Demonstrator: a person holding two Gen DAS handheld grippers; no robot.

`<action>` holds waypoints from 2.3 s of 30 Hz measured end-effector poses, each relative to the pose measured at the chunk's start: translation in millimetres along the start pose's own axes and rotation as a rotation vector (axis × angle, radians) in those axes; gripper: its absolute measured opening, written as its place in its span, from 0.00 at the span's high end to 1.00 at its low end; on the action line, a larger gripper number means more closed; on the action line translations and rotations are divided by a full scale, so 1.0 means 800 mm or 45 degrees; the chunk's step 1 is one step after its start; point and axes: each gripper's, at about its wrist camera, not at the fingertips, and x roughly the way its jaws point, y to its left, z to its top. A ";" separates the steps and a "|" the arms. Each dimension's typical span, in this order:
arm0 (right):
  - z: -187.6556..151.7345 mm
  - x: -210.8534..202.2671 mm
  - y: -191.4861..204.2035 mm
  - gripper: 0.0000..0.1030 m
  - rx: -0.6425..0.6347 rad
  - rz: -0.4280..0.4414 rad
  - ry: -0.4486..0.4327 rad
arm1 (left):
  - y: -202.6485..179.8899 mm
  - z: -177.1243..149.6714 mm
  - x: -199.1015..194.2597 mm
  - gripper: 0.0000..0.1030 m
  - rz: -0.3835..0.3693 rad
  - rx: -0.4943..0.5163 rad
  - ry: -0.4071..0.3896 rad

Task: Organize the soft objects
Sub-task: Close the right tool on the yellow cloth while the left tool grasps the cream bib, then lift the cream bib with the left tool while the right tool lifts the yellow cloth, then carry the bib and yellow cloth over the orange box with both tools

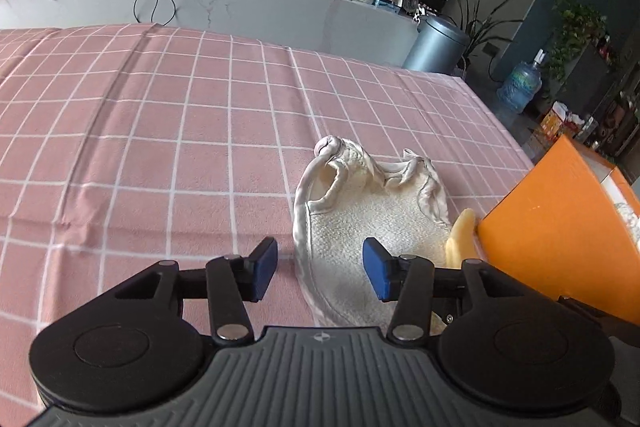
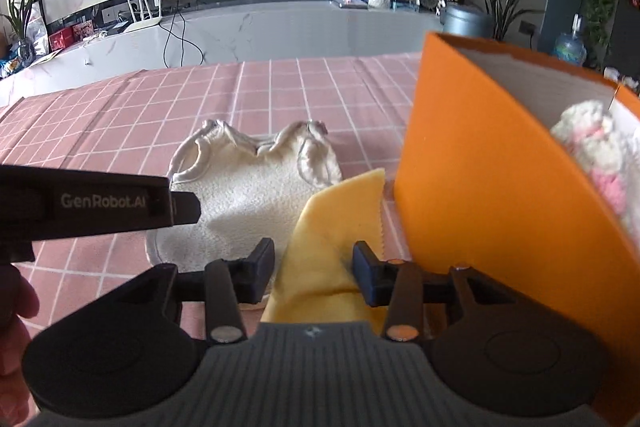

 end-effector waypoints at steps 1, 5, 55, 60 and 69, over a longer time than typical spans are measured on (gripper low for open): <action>0.001 0.002 -0.002 0.60 0.018 0.013 0.001 | -0.002 0.001 0.002 0.45 0.000 0.016 -0.006; -0.001 0.003 0.006 0.66 -0.022 0.012 -0.019 | -0.012 0.000 0.009 0.48 -0.027 0.055 -0.014; -0.110 -0.169 -0.012 0.40 -0.294 0.397 0.038 | 0.002 -0.127 -0.176 0.86 0.086 -0.019 -0.003; -0.119 -0.155 -0.001 0.28 -0.291 0.334 0.047 | 0.006 -0.134 -0.178 0.85 0.097 -0.026 -0.004; -0.123 -0.137 0.006 0.65 -0.288 0.264 0.019 | 0.014 -0.137 -0.182 0.86 0.106 -0.040 -0.011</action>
